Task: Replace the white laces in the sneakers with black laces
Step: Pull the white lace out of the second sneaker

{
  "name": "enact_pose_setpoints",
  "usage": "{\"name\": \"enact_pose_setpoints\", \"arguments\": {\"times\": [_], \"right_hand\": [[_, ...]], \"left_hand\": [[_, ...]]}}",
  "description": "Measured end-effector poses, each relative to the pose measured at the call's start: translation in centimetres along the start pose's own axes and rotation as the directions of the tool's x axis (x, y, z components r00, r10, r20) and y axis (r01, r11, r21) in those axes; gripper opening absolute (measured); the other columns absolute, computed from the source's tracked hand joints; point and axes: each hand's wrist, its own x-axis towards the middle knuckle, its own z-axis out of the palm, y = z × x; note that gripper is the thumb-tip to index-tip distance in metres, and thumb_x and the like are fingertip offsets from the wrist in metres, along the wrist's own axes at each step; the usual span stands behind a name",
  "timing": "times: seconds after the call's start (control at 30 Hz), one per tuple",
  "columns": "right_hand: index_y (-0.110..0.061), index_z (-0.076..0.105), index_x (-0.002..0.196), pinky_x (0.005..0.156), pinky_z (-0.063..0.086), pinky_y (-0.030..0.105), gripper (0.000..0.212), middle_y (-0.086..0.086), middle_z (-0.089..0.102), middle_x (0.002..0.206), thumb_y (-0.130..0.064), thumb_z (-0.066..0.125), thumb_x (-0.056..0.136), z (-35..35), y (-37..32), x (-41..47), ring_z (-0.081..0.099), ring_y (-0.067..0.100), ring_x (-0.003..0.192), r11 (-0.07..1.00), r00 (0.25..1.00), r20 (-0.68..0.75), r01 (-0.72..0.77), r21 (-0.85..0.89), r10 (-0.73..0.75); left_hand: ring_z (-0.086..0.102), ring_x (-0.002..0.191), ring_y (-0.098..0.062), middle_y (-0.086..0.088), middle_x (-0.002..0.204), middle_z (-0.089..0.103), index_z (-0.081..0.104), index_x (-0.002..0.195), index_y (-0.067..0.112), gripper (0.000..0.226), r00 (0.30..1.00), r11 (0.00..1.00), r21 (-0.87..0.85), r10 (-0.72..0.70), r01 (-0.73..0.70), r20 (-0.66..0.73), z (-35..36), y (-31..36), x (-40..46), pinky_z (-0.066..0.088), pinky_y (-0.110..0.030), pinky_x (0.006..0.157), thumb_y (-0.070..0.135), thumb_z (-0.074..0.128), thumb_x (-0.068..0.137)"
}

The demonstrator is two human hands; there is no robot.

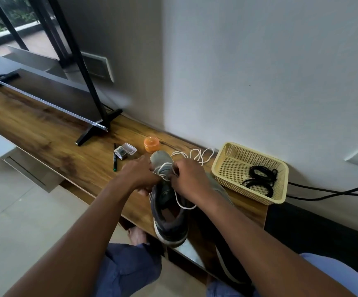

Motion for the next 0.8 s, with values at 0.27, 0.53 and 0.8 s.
{"name": "enact_pose_setpoints", "arguments": {"times": [0.27,0.53,0.8], "right_hand": [[-0.021,0.074,0.105,0.077,0.047,0.037,0.025,0.008,0.055,0.110,-0.036,0.062,0.089,1.3,-0.9,-0.8,0.056,0.032,0.108,0.979,0.998,0.009,0.066,-0.195,-0.066],[-0.012,0.069,0.099,0.087,0.047,0.042,0.017,0.011,0.055,0.115,-0.022,0.058,0.091,1.3,-1.3,0.1,0.049,0.034,0.114,0.992,1.000,0.011,-0.004,-0.124,0.005],[-0.024,0.062,0.083,0.079,0.046,0.029,0.022,-0.010,0.062,0.088,-0.008,0.055,0.095,-1.6,-0.4,0.8,0.059,0.013,0.089,0.782,0.972,0.212,-0.209,0.588,0.101]], "left_hand": [[0.079,0.077,-0.028,-0.019,0.095,0.074,0.052,0.113,0.014,0.040,0.994,0.990,-0.137,-0.012,0.026,0.104,-0.3,0.2,-0.8,0.067,-0.045,0.070,0.013,0.078,0.083],[0.077,0.061,-0.021,-0.007,0.069,0.077,0.069,0.094,0.006,0.021,0.996,0.997,0.057,-0.061,0.057,0.071,0.0,0.9,-0.7,0.067,-0.038,0.073,0.026,0.066,0.090],[0.075,0.056,-0.017,-0.006,0.062,0.075,0.071,0.089,0.008,0.012,0.995,0.992,0.091,-0.089,0.085,0.039,-0.2,0.9,-0.6,0.059,-0.026,0.054,0.019,0.072,0.094]]}}
